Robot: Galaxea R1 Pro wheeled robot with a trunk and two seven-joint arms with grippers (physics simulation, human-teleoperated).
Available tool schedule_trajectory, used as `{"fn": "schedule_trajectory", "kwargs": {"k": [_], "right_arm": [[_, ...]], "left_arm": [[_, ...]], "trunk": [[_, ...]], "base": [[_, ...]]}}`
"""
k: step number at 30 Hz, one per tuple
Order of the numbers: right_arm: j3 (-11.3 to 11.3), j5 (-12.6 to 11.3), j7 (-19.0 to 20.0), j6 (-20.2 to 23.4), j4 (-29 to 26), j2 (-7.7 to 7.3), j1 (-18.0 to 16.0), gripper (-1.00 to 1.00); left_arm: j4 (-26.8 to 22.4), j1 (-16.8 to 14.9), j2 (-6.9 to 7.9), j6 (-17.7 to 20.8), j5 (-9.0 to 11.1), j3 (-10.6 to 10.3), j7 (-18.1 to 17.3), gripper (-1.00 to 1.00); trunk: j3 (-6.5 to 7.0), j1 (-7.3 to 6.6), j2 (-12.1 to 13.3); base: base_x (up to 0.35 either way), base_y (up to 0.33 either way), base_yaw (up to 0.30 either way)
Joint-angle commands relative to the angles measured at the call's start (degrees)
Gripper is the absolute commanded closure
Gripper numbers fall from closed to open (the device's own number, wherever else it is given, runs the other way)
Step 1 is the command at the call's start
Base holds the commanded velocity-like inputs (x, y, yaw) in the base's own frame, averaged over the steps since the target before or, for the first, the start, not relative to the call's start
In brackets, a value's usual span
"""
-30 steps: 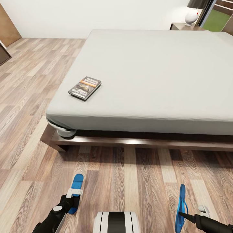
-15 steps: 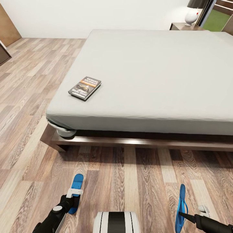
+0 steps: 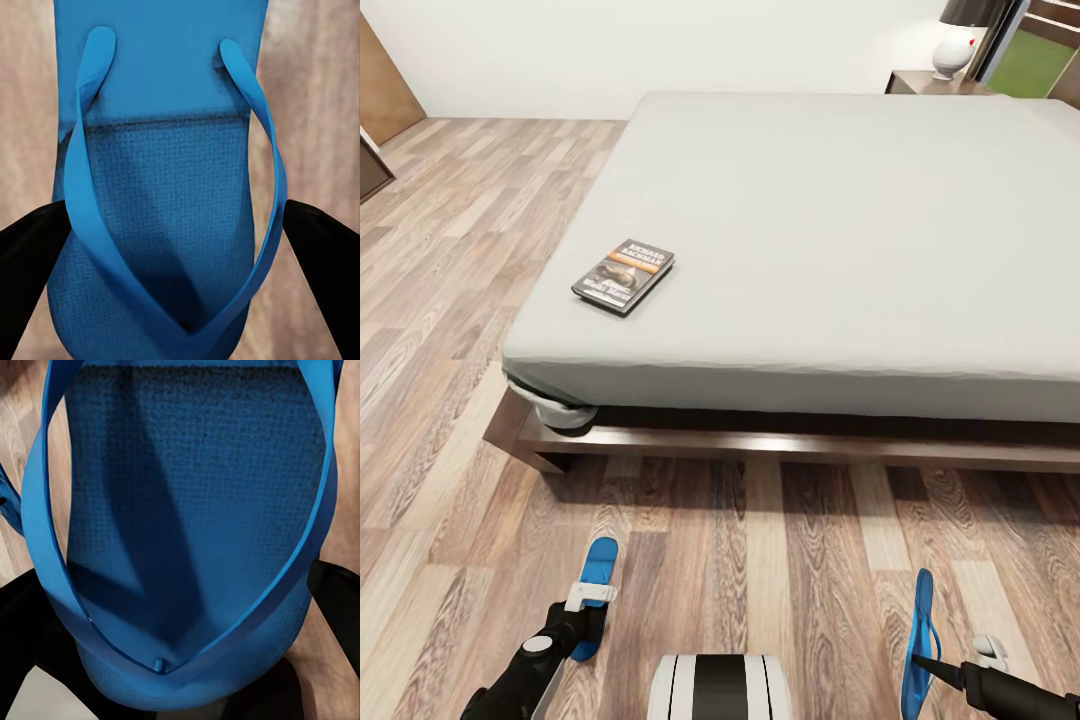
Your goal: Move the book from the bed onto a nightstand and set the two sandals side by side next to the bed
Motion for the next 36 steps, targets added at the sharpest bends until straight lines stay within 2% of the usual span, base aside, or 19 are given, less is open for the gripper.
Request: {"fn": "schedule_trajectory", "kwargs": {"k": [1,36], "right_arm": [[0.5,-0.6,0.3,0.4,0.2,0.01,-0.1,1.0],[0.5,-0.6,0.3,0.4,0.2,0.01,-0.1,1.0]], "left_arm": [[-0.1,0.0,-0.06,0.1,-0.6,0.5,-0.5,1.0],[-0.1,0.0,-0.06,0.2,-0.6,0.5,-0.5,1.0]], "trunk": [[-0.03,-0.01,0.0],[-0.03,-0.01,0.0]], "base": [[0.012,0.005,0.0],[0.074,0.02,0.0]]}}
